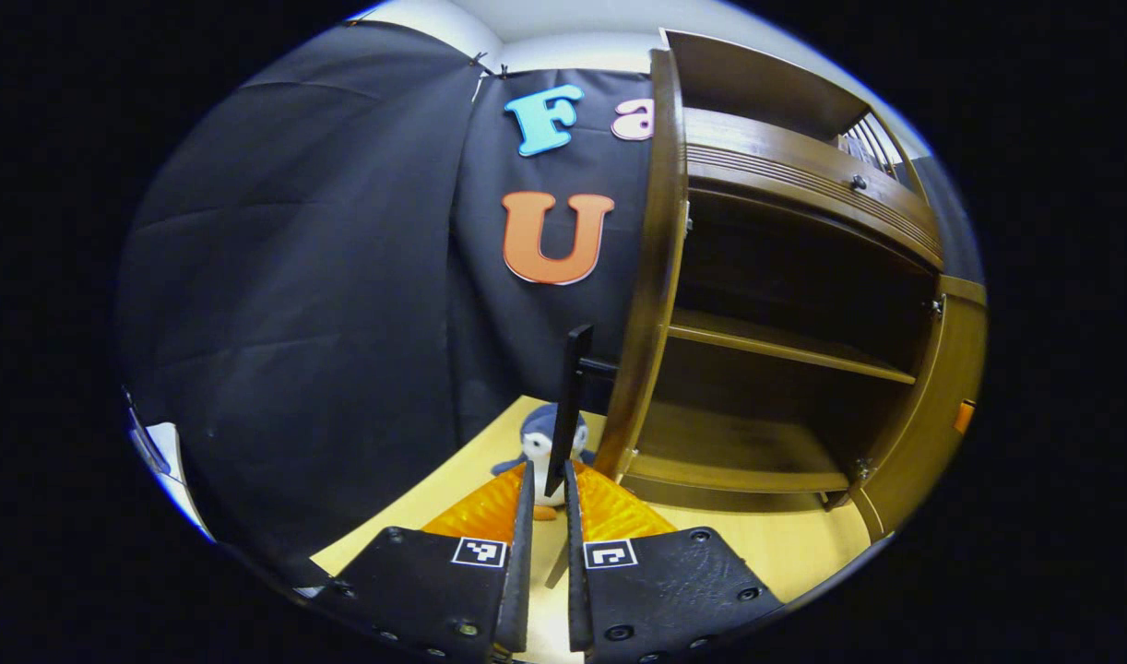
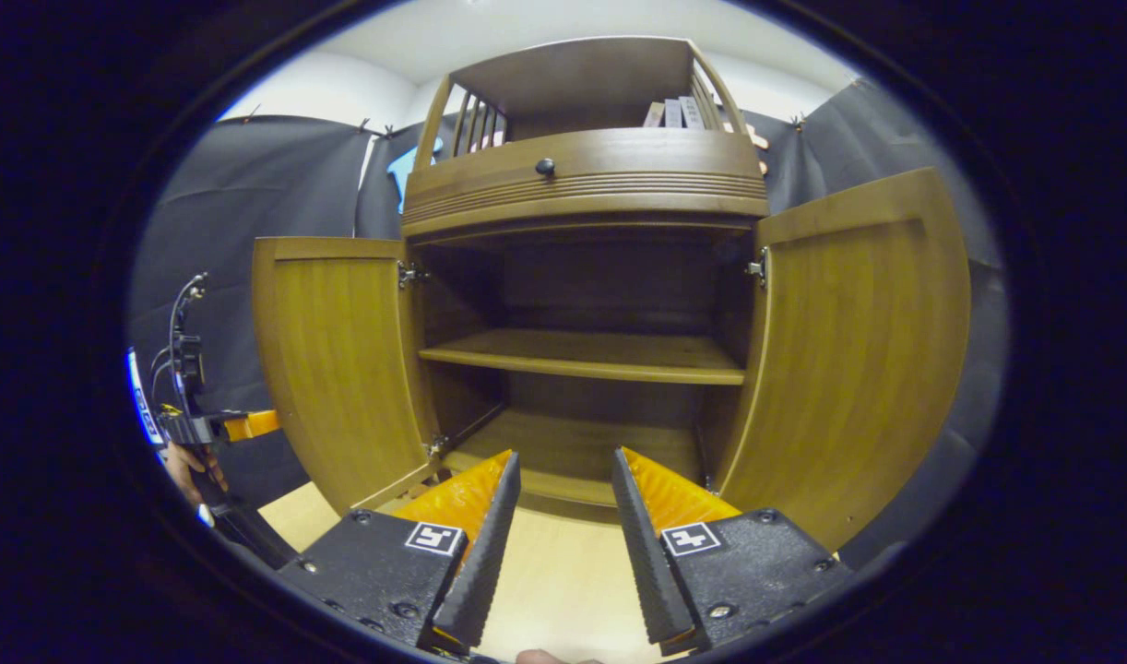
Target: Open the right door of the double-door shoe cabinet with the right hand, and open the left door with the left hand.
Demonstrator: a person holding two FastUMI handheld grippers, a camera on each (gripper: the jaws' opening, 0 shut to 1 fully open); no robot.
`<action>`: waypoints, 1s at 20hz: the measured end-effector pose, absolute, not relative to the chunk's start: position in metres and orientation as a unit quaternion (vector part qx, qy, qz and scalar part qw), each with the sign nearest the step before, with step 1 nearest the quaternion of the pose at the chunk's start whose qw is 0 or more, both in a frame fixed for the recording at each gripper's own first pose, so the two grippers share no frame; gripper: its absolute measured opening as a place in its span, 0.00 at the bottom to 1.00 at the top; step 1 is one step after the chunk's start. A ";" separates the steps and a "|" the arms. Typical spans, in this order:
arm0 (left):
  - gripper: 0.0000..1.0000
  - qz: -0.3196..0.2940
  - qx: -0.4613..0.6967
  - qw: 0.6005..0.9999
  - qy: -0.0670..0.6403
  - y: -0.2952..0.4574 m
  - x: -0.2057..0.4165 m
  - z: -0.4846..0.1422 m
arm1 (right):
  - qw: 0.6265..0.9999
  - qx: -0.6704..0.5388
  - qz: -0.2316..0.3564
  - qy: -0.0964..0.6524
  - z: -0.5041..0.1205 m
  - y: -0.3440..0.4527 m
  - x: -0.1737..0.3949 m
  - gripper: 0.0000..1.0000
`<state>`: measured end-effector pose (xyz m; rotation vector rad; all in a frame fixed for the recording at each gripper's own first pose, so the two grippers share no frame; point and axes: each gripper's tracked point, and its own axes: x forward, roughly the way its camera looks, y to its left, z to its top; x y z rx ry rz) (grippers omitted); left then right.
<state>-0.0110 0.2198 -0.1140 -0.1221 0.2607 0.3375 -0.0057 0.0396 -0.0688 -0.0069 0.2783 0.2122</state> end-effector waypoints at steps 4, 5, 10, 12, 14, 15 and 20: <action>0.16 0.160 -0.053 0.979 0.114 0.205 -0.015 -0.098 | 0.987 -0.001 0.098 0.131 -0.062 0.033 -0.001 0.65; 0.16 0.155 -0.048 0.981 0.109 0.198 -0.015 -0.092 | 0.987 0.000 0.094 0.129 -0.060 0.031 0.000 0.65; 0.17 0.117 -0.010 0.987 0.111 0.154 -0.008 -0.077 | 0.990 0.007 0.074 0.120 -0.055 0.019 0.003 0.65; 0.33 0.087 -0.004 0.990 0.107 0.127 -0.002 -0.068 | 0.991 0.009 0.068 0.116 -0.052 0.014 0.003 0.66; 0.23 0.058 0.000 0.993 0.107 0.102 0.004 -0.064 | 0.992 0.010 0.066 0.112 -0.046 0.012 0.003 0.67; 0.25 0.049 -0.002 0.994 0.102 0.090 0.005 -0.061 | 0.992 0.007 0.062 0.109 -0.045 0.010 0.003 0.65; 0.61 0.021 -0.024 0.996 0.085 0.035 0.011 -0.040 | 0.994 -0.008 0.047 0.097 -0.035 0.001 0.000 0.69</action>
